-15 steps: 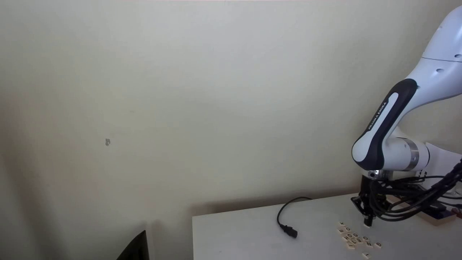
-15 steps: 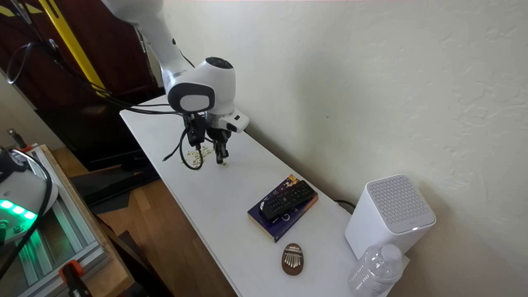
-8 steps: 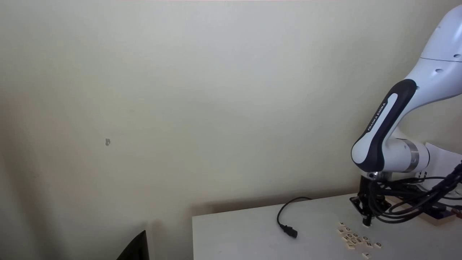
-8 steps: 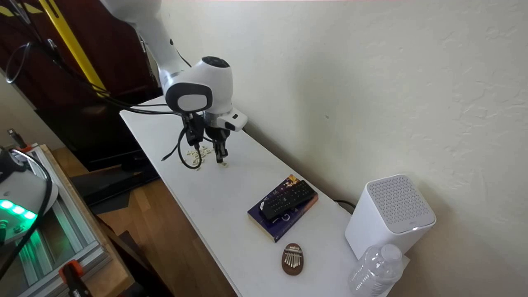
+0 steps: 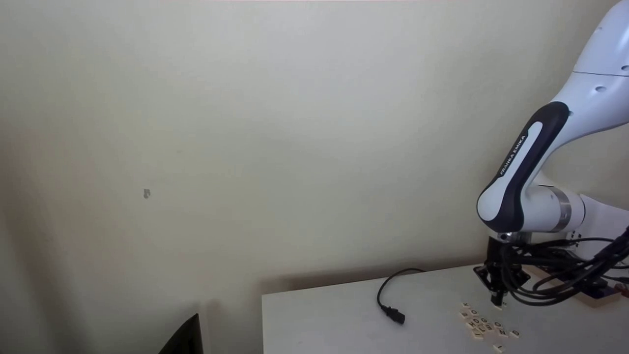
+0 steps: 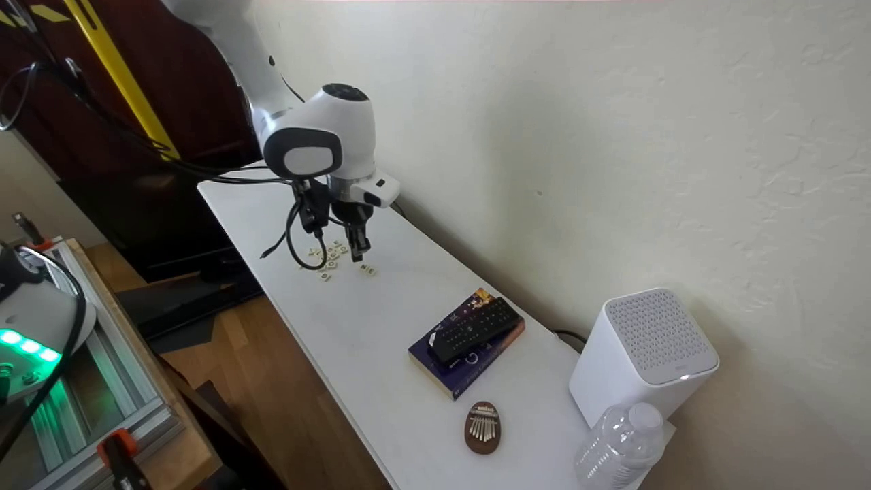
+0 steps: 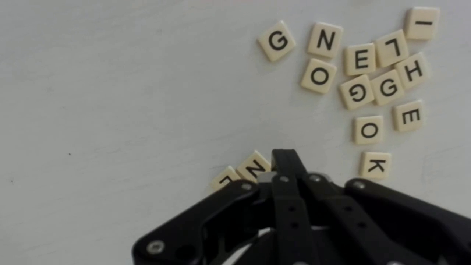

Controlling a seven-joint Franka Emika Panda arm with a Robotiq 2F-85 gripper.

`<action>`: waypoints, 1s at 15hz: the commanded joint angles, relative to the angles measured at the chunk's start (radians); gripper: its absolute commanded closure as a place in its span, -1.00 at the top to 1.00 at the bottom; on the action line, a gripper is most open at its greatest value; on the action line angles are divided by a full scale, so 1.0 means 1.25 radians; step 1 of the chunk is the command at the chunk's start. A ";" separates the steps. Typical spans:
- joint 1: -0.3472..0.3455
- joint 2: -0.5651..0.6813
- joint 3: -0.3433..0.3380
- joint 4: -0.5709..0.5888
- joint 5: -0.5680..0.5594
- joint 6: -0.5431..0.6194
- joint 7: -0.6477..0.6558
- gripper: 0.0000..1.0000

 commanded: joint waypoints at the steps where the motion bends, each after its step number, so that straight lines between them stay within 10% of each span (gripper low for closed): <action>1: 0.040 -0.037 -0.015 -0.046 -0.021 0.019 -0.028 -1.00; 15: 0.129 -0.044 -0.059 -0.086 -0.191 0.019 -0.157 -1.00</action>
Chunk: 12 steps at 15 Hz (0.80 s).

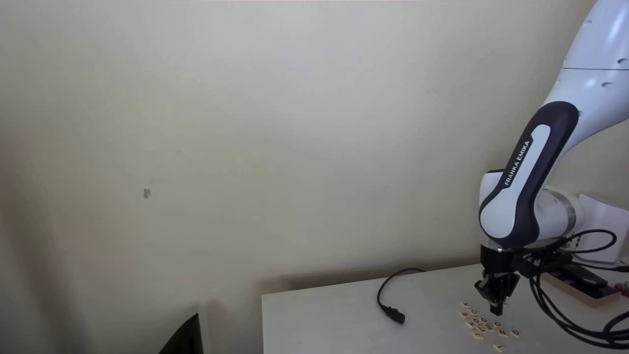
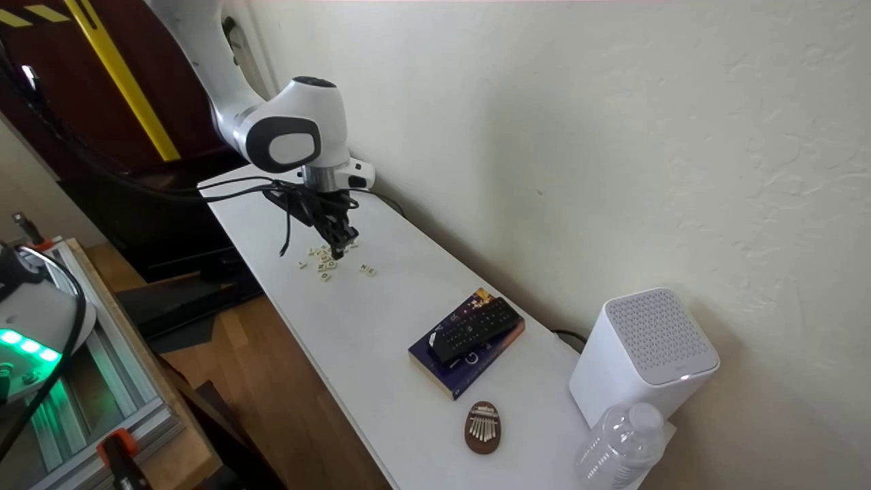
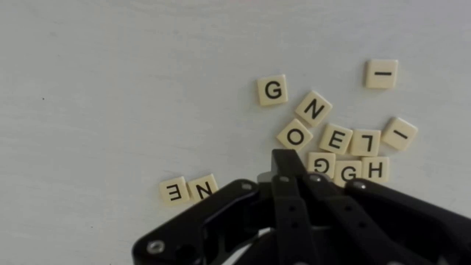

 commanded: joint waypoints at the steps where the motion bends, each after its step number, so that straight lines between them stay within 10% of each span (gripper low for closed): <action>1: 0.013 -0.014 -0.013 -0.022 -0.047 0.007 -0.033 -1.00; 12: 0.009 0.005 -0.003 -0.013 -0.084 -0.004 -0.098 -1.00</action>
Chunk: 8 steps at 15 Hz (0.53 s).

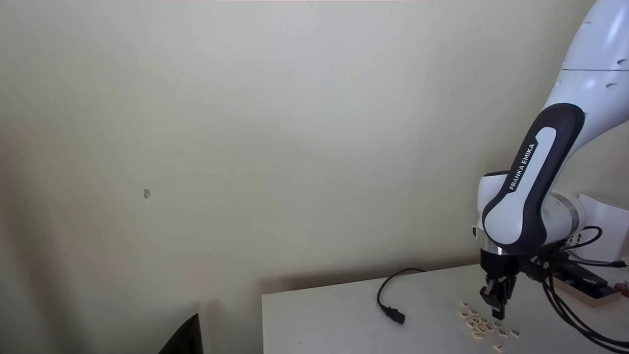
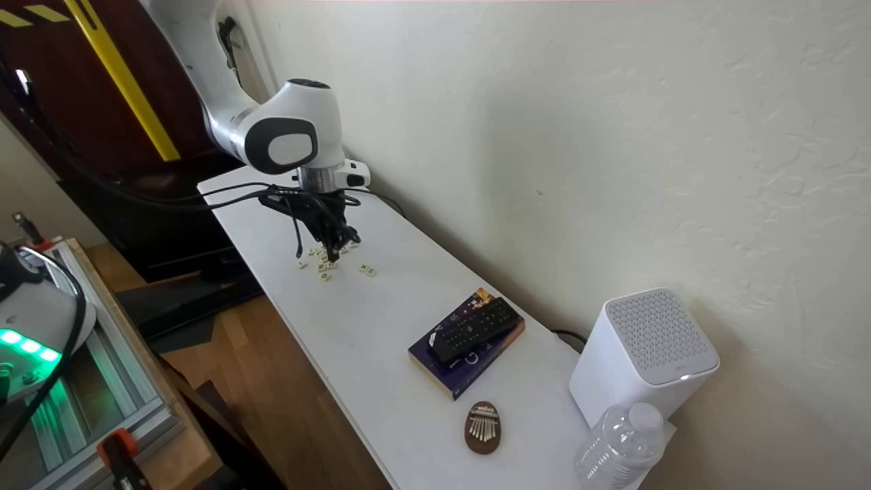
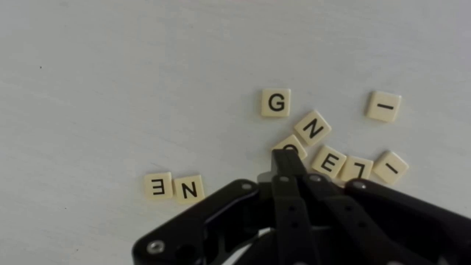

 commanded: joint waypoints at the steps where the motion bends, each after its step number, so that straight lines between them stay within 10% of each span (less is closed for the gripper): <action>1: 0.001 0.006 -0.001 -0.002 -0.029 -0.004 -0.016 -1.00; 8: 0.005 0.025 0.004 0.009 -0.028 -0.015 -0.025 -1.00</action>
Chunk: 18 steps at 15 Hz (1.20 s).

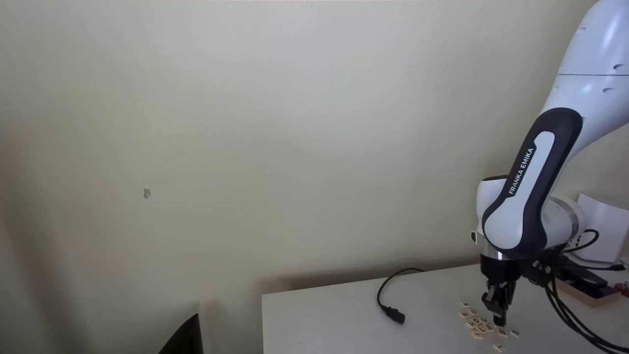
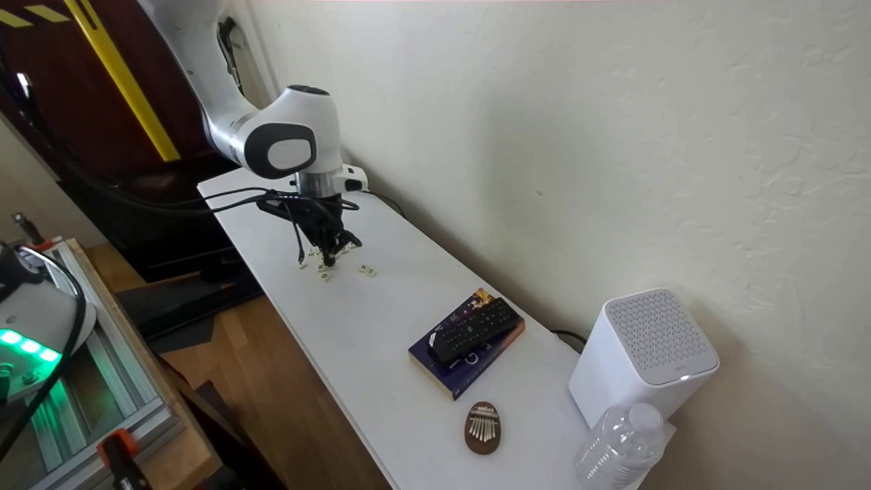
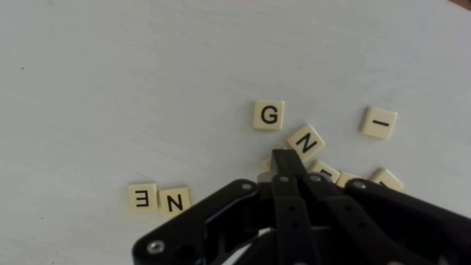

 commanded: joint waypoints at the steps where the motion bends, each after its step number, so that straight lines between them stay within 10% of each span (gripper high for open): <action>1: 0.005 0.014 -0.001 0.011 -0.025 -0.014 0.001 -1.00; 18: -0.064 0.049 0.018 0.092 0.044 -0.067 0.063 -1.00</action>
